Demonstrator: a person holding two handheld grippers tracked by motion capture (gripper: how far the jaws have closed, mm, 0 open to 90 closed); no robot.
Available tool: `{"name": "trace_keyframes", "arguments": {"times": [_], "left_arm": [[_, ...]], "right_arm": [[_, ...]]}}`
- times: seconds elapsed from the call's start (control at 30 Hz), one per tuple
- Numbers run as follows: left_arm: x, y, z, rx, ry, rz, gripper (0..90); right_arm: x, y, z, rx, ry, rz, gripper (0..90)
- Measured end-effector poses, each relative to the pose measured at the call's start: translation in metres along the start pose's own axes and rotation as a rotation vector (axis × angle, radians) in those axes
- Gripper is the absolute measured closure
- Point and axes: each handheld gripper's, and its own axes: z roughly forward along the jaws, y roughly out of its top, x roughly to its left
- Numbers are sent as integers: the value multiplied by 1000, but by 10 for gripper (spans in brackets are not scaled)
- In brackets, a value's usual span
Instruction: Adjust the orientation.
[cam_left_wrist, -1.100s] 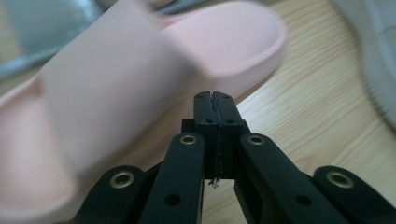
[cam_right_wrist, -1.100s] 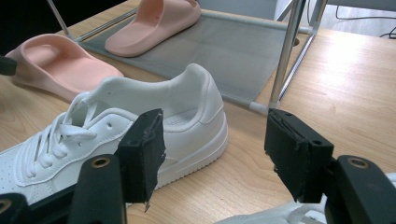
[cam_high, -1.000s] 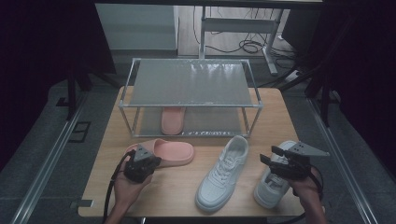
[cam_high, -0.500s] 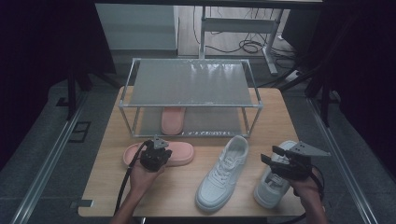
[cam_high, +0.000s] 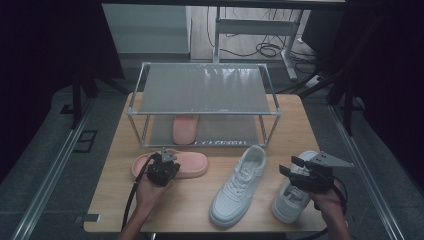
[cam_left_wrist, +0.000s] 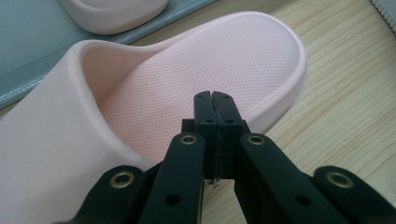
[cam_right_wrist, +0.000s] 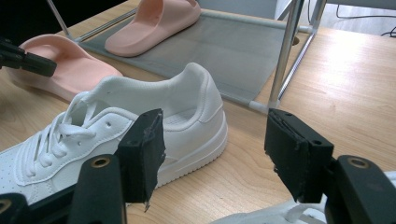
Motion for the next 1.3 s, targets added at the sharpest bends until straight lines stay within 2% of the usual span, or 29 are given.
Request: {"name": "trace_keyframes", "arguments": {"times": [0.37, 0.53, 0.63, 0.8, 1.3], "left_arm": [[5, -11, -10, 10, -9, -8, 900], [9, -22, -19, -5, -38, -40, 900], [10, -25, -21, -4, -38, -35, 900], [15, -33, -29, -4, -54, -51, 900], [29, -50, -44, 1, -37, -76, 900]], "right_arm": [[0, 0, 0, -2, 2, -1, 381], [1, 1, -1, 0, 1, -3, 381], [1, 1, -1, -1, 0, -4, 381], [0, 1, -2, -2, -3, -2, 381], [1, 1, -1, 1, -2, -5, 381]]}}
